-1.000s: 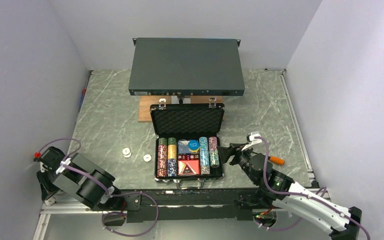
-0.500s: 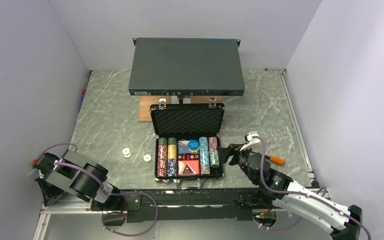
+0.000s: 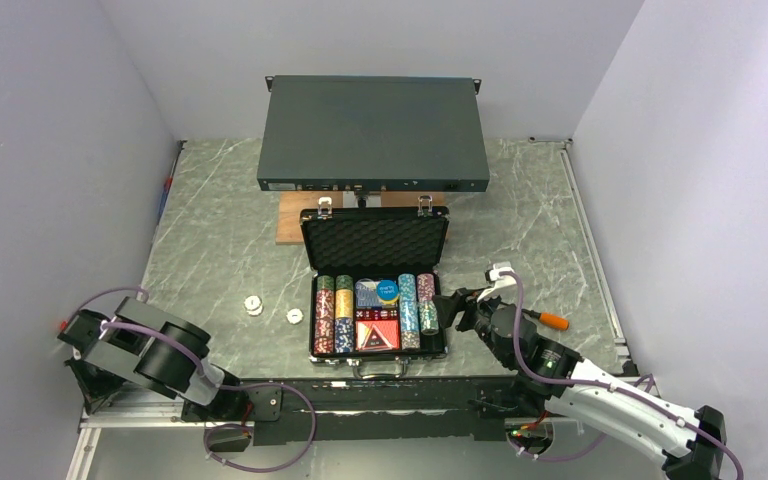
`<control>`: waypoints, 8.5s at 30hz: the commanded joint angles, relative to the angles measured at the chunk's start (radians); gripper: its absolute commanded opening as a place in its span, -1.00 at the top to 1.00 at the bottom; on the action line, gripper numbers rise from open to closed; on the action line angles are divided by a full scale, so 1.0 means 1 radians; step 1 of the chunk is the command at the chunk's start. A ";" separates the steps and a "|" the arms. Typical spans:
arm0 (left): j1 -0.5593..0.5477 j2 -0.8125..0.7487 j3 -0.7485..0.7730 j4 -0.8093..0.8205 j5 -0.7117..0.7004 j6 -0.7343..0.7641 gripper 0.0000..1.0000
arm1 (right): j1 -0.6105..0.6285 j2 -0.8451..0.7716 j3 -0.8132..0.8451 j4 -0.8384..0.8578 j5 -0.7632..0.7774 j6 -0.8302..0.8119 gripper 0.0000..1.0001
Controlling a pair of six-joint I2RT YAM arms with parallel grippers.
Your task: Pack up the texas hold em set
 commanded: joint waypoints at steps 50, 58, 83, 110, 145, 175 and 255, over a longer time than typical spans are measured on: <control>-0.219 -0.310 -0.039 -0.172 0.470 -0.048 1.00 | 0.001 -0.067 0.003 0.003 0.050 0.011 -0.40; -0.196 -0.345 -0.110 0.006 0.184 -0.117 1.00 | 0.002 -0.077 0.001 0.002 0.037 0.010 -0.40; -0.057 -0.158 -0.033 -0.072 0.200 -0.043 1.00 | 0.002 -0.028 0.008 0.023 0.033 0.004 -0.39; -0.404 -0.443 -0.033 -0.188 0.244 -0.157 1.00 | 0.002 -0.050 0.007 0.006 0.044 0.015 -0.40; -0.154 -0.463 0.072 -0.633 0.055 -1.409 -0.89 | 0.003 0.024 0.015 0.048 -0.036 -0.005 -0.29; 0.063 -0.129 0.153 -0.503 0.318 -1.360 -0.69 | 0.002 0.039 0.019 0.051 -0.023 -0.007 -0.29; -0.147 -0.092 0.244 -0.731 0.067 -1.374 0.79 | 0.000 -0.003 0.007 0.047 -0.035 -0.009 -0.30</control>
